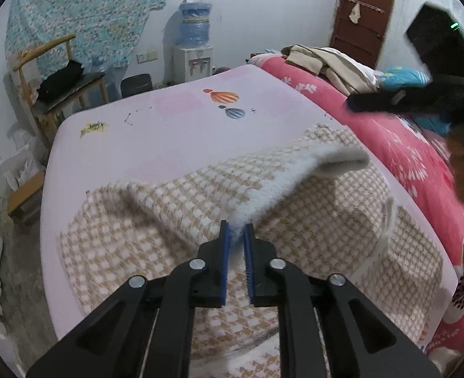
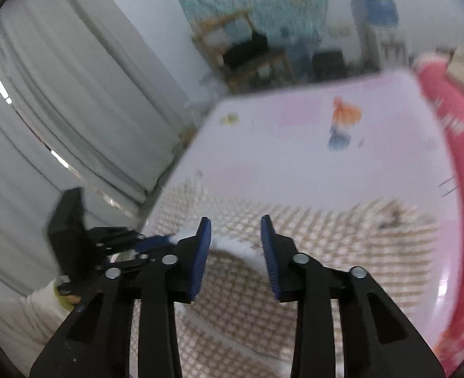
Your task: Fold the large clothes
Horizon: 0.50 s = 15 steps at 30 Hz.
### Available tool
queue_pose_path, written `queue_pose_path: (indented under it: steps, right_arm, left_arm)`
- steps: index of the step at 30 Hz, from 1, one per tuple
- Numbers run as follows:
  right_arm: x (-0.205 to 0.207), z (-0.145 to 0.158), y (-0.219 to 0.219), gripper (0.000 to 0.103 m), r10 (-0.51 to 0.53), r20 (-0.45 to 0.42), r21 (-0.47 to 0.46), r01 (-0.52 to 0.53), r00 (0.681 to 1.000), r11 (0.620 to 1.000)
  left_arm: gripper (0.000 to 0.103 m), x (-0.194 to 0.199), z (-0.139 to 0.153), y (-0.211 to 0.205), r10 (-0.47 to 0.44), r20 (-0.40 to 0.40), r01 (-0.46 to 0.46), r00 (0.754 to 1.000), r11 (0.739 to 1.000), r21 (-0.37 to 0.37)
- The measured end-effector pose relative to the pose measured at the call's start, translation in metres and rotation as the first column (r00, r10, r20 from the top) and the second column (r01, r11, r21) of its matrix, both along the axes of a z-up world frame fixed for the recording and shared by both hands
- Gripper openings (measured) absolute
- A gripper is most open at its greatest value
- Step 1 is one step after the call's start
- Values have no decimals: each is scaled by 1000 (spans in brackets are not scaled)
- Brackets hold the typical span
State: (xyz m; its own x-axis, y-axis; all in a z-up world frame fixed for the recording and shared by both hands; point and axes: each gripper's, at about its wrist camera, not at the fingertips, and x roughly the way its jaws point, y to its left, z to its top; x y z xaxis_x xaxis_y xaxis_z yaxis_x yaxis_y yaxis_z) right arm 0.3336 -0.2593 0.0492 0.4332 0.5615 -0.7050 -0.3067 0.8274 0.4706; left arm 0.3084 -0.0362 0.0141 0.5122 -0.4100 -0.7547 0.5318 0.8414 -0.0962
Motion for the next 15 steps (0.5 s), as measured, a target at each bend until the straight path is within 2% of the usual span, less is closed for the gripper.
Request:
queue_pose_path:
  steps: [3, 5, 8, 11, 15]
  right_arm:
    - [16, -53, 17, 15, 10, -148, -57, -19, 989, 998]
    - [18, -90, 19, 14, 11, -257, -81, -33, 966, 996]
    - [10, -84, 10, 14, 15, -242, -63, -31, 970, 998]
    - [5, -58, 2, 14, 16, -179, -51, -26, 984, 998]
    - [22, -31, -9, 22, -53, -59, -111, 46, 997, 993]
  left_arm:
    - [12, -5, 2, 9, -3, -27, 2, 1000, 999, -38]
    - [12, -12, 6, 20, -15, -30, 13, 999, 998, -64]
    - [12, -20, 16, 33, -21, -16, 19, 1000, 994, -104]
    - [12, -16, 29, 37, -21, 17, 24, 1000, 990, -139]
    - [13, 16, 29, 13, 12, 35, -8, 999, 994, -109]
